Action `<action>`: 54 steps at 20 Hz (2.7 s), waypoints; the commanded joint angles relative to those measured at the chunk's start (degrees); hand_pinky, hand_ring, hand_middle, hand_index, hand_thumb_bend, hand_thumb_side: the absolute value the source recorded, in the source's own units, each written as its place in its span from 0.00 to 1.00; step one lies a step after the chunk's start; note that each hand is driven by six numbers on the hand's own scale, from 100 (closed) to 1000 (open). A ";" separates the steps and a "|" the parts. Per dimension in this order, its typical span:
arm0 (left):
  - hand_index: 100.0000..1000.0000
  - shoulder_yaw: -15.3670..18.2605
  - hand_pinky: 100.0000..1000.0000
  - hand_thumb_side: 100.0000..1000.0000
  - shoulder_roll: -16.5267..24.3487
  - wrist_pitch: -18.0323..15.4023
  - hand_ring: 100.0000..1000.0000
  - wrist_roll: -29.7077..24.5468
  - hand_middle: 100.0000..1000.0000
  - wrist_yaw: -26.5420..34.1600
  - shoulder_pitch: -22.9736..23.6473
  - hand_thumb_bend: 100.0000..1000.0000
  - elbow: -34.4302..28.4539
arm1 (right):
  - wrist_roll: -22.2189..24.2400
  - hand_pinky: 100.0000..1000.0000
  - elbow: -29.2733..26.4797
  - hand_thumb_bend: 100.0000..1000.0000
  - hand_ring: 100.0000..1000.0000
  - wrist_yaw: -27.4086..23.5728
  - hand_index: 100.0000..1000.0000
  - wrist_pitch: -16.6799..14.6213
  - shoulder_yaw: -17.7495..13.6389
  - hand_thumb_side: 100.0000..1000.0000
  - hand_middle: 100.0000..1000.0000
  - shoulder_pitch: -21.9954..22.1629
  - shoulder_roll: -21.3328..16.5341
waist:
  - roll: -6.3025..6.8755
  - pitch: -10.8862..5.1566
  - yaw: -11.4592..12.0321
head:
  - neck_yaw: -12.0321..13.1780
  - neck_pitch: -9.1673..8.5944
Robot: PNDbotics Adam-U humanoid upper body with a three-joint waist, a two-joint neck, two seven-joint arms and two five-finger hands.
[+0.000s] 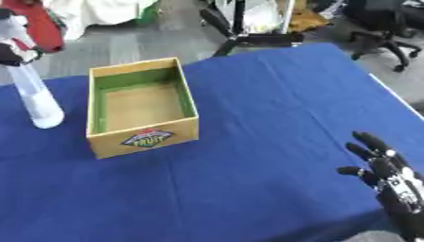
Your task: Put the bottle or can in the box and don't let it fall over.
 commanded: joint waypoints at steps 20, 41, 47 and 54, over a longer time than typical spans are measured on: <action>0.23 0.06 0.00 0.27 2.71 -0.06 0.00 12.09 0.00 1.47 0.32 0.00 -5.57 | -0.06 0.71 -0.33 0.00 1.00 -0.24 0.97 -0.11 0.02 0.69 1.00 0.03 -0.49 | -0.23 -0.86 1.19 | 3.56 -0.36; 0.22 -6.31 0.00 0.31 0.10 -2.72 0.00 9.07 0.00 20.21 -1.95 0.00 -22.17 | 0.14 0.71 -0.11 0.00 1.00 -0.16 0.97 -0.16 0.34 0.68 1.00 0.52 -0.92 | -0.31 -2.22 1.77 | 3.26 0.54; 0.29 -11.70 0.07 0.29 -6.88 -5.77 0.04 7.46 0.00 16.92 -0.98 0.00 -20.29 | 0.82 0.71 0.01 0.00 1.00 -0.73 0.97 -0.16 0.92 0.68 1.00 0.52 -0.80 | -1.00 -2.18 1.06 | 3.64 0.30; 0.80 -13.93 0.72 0.55 -7.22 -8.50 0.65 5.61 0.53 10.07 1.11 0.42 -20.03 | 0.94 0.71 0.01 0.00 1.00 -0.74 0.97 -0.21 0.88 0.68 1.00 0.63 -0.72 | -1.09 -2.17 1.24 | 3.23 0.06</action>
